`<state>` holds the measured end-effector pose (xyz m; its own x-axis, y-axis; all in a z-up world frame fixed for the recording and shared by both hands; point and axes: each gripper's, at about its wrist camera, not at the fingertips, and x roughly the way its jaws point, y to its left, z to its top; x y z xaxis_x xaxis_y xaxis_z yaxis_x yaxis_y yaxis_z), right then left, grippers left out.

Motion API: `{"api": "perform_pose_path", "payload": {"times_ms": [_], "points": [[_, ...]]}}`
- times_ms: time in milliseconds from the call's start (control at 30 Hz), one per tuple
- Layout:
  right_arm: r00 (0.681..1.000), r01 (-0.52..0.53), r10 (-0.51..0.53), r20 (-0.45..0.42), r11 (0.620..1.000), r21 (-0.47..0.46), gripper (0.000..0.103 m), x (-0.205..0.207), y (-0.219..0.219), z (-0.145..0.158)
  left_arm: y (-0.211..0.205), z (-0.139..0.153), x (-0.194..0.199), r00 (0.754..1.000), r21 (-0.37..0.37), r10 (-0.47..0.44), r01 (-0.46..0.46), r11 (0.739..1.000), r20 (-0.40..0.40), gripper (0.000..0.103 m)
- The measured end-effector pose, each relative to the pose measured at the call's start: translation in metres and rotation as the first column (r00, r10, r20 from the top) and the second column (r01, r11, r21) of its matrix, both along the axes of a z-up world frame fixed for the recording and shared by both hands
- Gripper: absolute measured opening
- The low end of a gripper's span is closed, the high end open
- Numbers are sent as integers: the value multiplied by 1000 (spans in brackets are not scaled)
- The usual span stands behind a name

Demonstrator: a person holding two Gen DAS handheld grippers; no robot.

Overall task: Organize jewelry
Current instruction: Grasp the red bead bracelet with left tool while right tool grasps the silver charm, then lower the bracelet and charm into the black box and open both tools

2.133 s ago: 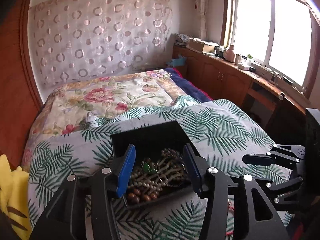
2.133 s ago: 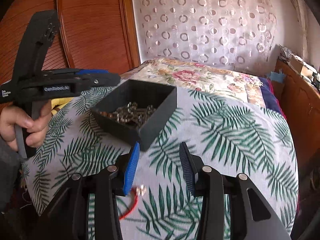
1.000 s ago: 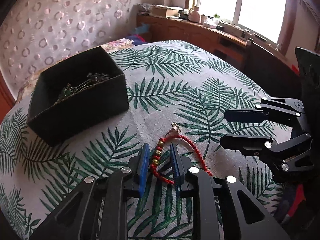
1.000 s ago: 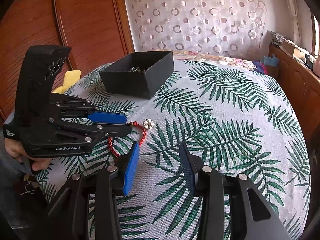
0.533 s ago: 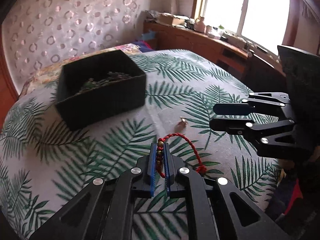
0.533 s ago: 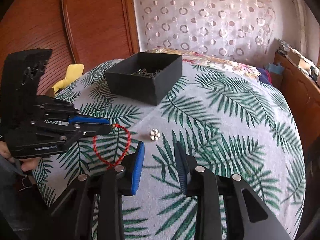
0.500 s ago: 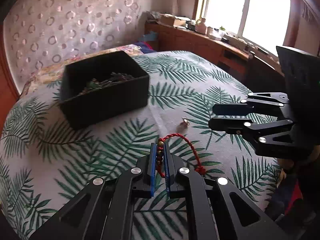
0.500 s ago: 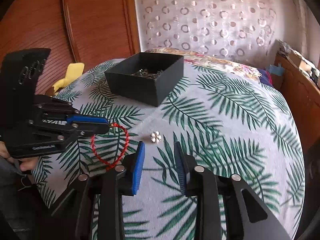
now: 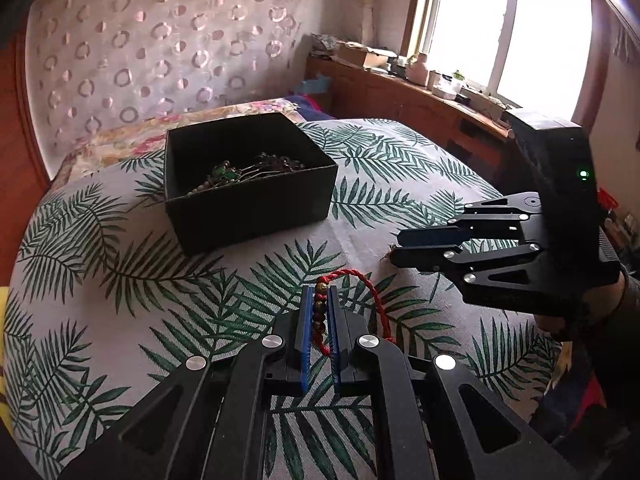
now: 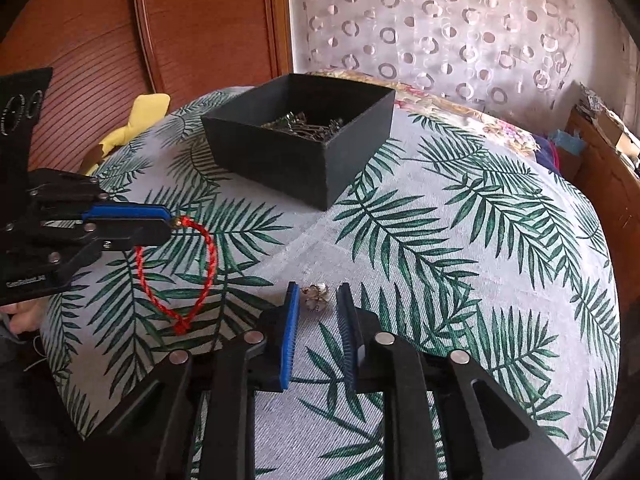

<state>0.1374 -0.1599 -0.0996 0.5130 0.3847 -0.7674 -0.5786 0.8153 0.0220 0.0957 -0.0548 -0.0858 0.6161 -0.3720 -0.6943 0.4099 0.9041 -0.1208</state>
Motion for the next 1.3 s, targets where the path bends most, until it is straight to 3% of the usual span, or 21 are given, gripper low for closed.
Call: {"api": "perform_pose_path", "payload": {"times_ms": [100, 467, 867, 1300], "points": [[1000, -7, 7, -1, 1000, 3, 9, 0, 0, -1, 1, 0, 0, 1000, -3, 3, -3, 1000, 2, 6], [998, -9, 6, 57, 999, 54, 9, -1, -8, 28, 15, 23, 8, 997, -16, 46, -45, 999, 58, 6], [990, -41, 25, 137, 993, 110, 9, 31, 23, 74, 28, 60, 36, 985, -2, 98, -99, 995, 140, 6], [997, -34, 28, 70, 995, 89, 10, 73, 50, 59, 38, 62, 68, 979, 14, 148, -151, 988, 141, 6]]}}
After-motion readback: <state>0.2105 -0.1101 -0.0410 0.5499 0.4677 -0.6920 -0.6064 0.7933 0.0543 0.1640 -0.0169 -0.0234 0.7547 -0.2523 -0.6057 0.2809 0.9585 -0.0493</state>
